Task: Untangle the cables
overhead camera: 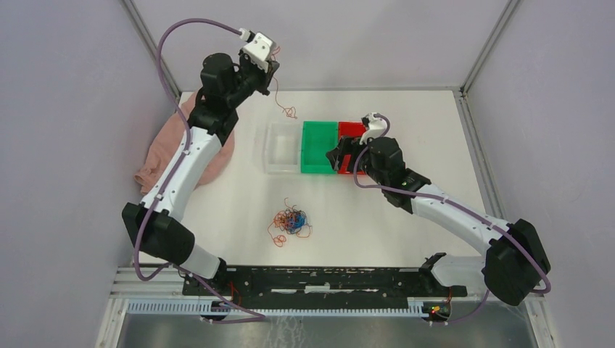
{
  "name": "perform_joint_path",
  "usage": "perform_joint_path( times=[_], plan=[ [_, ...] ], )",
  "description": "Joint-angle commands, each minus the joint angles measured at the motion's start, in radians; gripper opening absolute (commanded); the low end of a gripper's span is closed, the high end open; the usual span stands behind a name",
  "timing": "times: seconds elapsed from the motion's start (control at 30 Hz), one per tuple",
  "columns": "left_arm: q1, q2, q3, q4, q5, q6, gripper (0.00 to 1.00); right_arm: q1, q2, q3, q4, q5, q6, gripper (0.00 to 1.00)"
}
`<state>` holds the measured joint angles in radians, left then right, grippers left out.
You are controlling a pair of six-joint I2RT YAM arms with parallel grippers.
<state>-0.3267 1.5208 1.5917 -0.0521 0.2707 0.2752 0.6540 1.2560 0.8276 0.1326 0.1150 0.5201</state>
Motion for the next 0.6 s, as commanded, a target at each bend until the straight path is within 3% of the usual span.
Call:
perform_joint_path(
  times=[0.0, 0.3, 0.57],
  plan=[
    [0.001, -0.001, -0.056, -0.017, 0.020, 0.042, 0.03, -0.007, -0.006, 0.010, 0.016, 0.024, 0.014, 0.87],
    [0.002, 0.077, -0.141, -0.032, 0.026, 0.071, 0.03, -0.020, -0.021, -0.008, 0.021, 0.035, 0.027, 0.86],
    [0.000, 0.185, -0.070, -0.038, -0.037, 0.102, 0.03, -0.024, -0.020, -0.013, 0.033, 0.032, 0.034, 0.86]
  ],
)
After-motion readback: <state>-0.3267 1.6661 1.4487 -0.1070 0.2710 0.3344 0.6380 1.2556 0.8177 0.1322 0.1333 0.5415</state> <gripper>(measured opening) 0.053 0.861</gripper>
